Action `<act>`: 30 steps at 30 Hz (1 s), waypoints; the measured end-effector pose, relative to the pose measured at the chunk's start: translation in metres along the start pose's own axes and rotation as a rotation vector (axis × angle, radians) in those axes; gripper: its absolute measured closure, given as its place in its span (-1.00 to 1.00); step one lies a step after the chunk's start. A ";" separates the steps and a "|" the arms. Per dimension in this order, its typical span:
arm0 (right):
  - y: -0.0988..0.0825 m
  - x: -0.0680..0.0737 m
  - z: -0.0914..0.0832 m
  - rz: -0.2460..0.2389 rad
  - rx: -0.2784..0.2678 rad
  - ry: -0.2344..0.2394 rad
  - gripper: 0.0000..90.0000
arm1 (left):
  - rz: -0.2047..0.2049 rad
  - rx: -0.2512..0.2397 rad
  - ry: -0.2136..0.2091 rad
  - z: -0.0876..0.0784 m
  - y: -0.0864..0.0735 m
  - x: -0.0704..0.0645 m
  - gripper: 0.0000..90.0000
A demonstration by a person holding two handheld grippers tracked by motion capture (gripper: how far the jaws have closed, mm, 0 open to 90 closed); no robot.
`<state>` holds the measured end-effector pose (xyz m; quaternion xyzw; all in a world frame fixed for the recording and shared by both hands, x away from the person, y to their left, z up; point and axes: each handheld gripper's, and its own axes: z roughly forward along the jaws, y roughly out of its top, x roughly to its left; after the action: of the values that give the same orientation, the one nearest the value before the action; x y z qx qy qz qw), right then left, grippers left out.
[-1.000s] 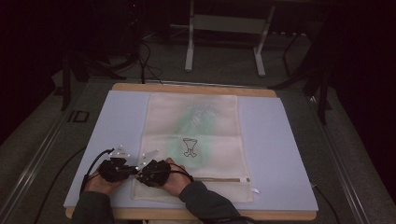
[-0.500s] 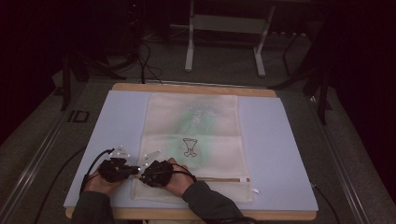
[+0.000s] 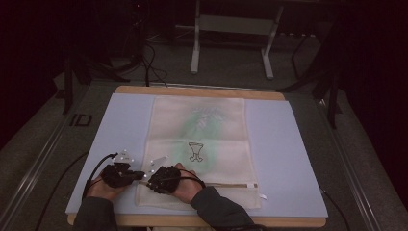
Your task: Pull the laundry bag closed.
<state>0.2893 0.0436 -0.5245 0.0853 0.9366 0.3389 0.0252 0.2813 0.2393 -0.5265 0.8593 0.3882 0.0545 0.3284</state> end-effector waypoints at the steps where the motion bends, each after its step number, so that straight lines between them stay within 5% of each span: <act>1: -0.001 0.000 0.000 0.001 0.000 -0.001 0.83 | 0.000 0.000 0.000 0.000 0.000 0.000 1.00; 30: -0.008 0.001 -0.012 -0.007 0.023 -0.010 0.83 | 0.000 0.003 -0.002 0.000 0.000 0.000 1.00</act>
<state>0.2856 0.0306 -0.5204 0.0842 0.9405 0.3278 0.0301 0.2816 0.2393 -0.5263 0.8598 0.3881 0.0531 0.3275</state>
